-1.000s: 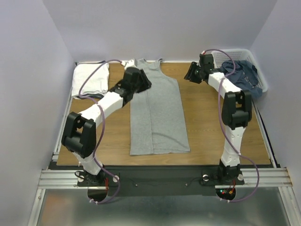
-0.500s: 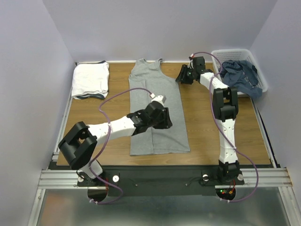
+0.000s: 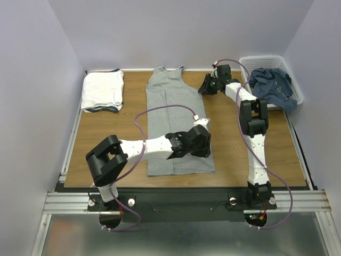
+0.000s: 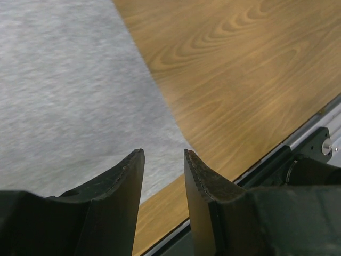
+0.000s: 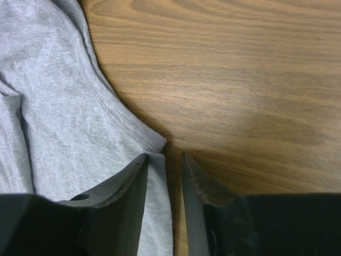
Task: Fold and stack the tank tops
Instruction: Fold the tank top
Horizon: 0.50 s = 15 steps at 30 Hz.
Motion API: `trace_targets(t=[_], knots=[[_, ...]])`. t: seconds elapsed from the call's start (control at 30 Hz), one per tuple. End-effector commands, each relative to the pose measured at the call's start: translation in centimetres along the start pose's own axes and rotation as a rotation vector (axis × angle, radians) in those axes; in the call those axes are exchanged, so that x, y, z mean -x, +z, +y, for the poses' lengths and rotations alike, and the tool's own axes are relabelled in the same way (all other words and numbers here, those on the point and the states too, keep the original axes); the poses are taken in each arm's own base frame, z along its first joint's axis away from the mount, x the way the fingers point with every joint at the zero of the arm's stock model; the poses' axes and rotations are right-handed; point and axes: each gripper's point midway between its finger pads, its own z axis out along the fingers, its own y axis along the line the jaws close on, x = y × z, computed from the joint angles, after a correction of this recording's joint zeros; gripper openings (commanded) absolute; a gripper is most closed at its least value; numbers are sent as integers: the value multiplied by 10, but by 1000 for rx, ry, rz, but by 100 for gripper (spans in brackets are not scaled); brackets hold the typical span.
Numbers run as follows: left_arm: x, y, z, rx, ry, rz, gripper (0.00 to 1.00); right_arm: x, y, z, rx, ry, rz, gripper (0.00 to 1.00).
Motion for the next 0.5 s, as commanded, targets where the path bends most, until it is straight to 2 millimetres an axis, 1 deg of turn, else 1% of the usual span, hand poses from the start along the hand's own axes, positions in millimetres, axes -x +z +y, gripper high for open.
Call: trace_targets(t=[0.0, 0.03, 0.07, 0.1, 0.17, 0.2, 0.3, 0.4, 0.43, 0.47], knots=[[-12, 7, -24, -13, 48, 24, 47, 3, 13, 12, 58, -22, -12, 36], [-17, 9, -26, -12, 53, 35, 47, 2, 13, 14, 61, -23, -11, 34], [-17, 9, -33, -23, 61, 35, 48, 1, 14, 13, 61, -22, -8, 33], [-23, 10, -39, -29, 73, 47, 48, 1, 15, 12, 63, -21, -6, 30], [-31, 16, -41, -10, 96, 68, 50, -2, 16, 12, 63, -19, -3, 27], [-38, 19, -43, -5, 106, 81, 50, -3, 16, 12, 62, -19, -2, 23], [-48, 21, -47, 2, 122, 103, 51, -4, 16, 11, 57, -19, -2, 16], [-54, 24, -48, 12, 134, 116, 51, -3, 16, 11, 58, -19, -6, 13], [-59, 26, -48, 20, 142, 126, 51, -2, 15, 12, 60, -17, -8, 12], [-60, 27, -51, 15, 147, 126, 51, -1, 15, 12, 60, -18, -10, 12]])
